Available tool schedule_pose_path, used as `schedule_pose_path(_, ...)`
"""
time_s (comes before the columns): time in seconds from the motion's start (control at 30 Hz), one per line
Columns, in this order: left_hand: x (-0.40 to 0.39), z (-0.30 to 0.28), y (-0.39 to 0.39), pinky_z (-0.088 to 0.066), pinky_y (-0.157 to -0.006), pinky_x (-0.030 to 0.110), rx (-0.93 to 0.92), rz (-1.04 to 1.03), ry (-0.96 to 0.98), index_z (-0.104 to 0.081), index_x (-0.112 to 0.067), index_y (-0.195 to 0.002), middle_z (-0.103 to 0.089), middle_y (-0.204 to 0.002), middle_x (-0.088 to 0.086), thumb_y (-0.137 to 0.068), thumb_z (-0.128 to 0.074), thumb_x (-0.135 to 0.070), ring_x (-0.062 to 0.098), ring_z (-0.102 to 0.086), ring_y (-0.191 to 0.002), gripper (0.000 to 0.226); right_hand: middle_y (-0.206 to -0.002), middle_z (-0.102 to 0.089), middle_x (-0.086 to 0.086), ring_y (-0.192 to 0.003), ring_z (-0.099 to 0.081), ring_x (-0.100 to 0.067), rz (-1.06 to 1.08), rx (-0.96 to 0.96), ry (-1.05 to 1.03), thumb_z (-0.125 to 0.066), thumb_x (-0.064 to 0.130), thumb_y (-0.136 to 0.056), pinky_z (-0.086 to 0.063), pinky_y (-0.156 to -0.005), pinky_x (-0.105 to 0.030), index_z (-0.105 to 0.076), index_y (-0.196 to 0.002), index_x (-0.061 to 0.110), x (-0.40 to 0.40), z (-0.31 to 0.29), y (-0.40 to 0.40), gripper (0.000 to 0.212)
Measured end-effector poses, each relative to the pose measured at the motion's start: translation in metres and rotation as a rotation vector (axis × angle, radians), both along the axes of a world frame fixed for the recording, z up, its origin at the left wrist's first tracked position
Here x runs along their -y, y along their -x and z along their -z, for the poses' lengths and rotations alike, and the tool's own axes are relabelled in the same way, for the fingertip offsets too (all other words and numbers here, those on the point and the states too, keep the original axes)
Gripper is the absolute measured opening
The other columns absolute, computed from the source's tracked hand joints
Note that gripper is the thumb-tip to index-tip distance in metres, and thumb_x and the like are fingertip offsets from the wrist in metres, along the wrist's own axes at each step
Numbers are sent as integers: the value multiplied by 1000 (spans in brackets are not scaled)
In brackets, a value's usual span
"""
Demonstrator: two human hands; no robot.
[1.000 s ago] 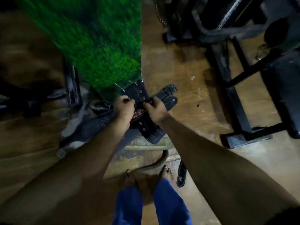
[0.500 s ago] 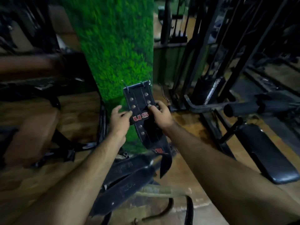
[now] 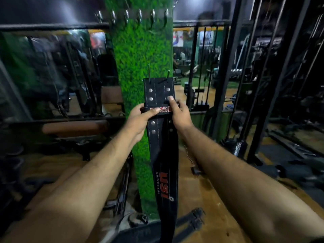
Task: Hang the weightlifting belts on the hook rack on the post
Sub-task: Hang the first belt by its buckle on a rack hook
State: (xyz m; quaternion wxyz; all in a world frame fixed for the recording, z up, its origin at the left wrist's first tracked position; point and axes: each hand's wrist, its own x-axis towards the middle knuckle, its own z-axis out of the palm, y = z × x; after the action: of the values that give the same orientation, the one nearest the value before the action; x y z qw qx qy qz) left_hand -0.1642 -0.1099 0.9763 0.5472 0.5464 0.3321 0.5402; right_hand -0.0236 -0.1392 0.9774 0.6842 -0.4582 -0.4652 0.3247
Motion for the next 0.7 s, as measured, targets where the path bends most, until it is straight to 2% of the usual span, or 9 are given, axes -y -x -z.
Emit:
schedule_pose_path(0.13,-4,-37,5,-61,-73,33,89,-122,-37,-63,-3,-109,-74,-97,12,-82,-76,2,18,-73,-77,31,-80,-61,10,-57,-59,13,-18,96,-119,-61,19,-100,-45,-56,-7,-59,-110,0,14,-44,13,22)
schedule_pose_path(0.23,-11,-57,10,-61,-69,33,111,-175,-46,-54,4,-132,-73,-104,13,-79,-81,-3,21,-73,-83,59,-90,-71,-3,-68,-67,4,-119,147,-86,-65,22,-98,-59,-63,-23,-60,-117,1,12,-55,14,29)
schedule_pose_path(0.3,-19,-67,13,-62,-65,34,155,-170,-13,-51,3,-136,-74,-105,14,-76,-85,-9,22,-74,-82,70,-97,-75,-13,-76,-69,-8,-129,135,-60,-67,27,-96,-63,-72,-37,-65,-105,11,6,-61,19,18)
schedule_pose_path(0.37,-27,-81,18,-64,-73,47,204,-106,79,-52,-1,-137,-73,-115,19,-65,-91,-24,29,-75,-90,85,-88,-73,-2,-70,-69,-1,-71,146,-103,-68,27,-95,-60,-65,-25,-65,-94,17,-7,-68,24,11)
schedule_pose_path(0.43,-41,-94,23,-62,-79,57,189,15,143,-62,-7,-124,-73,-118,21,-66,-89,-30,34,-75,-92,68,-91,-74,-4,-76,-70,-6,-20,174,-131,-71,31,-93,-59,-70,-27,-66,-99,10,-23,-75,28,22)
schedule_pose_path(0.53,-63,-113,22,-63,-74,51,179,51,186,-69,-10,-110,-75,-106,20,-78,-82,-21,34,-75,-84,36,-103,-75,-13,-90,-71,-17,-17,189,-185,-73,26,-92,-61,-80,-34,-64,-111,1,-49,-81,26,33)
schedule_pose_path(0.57,-72,-116,20,-63,-74,53,195,20,195,-69,-7,-109,-75,-103,20,-73,-85,-20,34,-75,-82,41,-103,-75,-11,-91,-71,-16,-14,172,-201,-74,22,-91,-61,-80,-32,-63,-113,0,-57,-82,24,32)
schedule_pose_path(0.67,-101,-121,10,-60,-79,64,242,-63,152,-54,-4,-137,-73,-115,20,-45,-96,-26,37,-75,-91,103,-109,-75,-14,-93,-72,-15,-28,84,-226,-71,14,-93,-60,-81,-27,-65,-118,-4,-80,-74,24,32)
schedule_pose_path(0.7,-107,-123,9,-59,-81,64,262,-79,117,-49,-3,-141,-71,-118,20,-49,-95,-24,37,-74,-95,106,-111,-74,-18,-93,-72,-16,-46,50,-210,-68,13,-95,-60,-81,-27,-65,-119,-6,-90,-67,26,31)
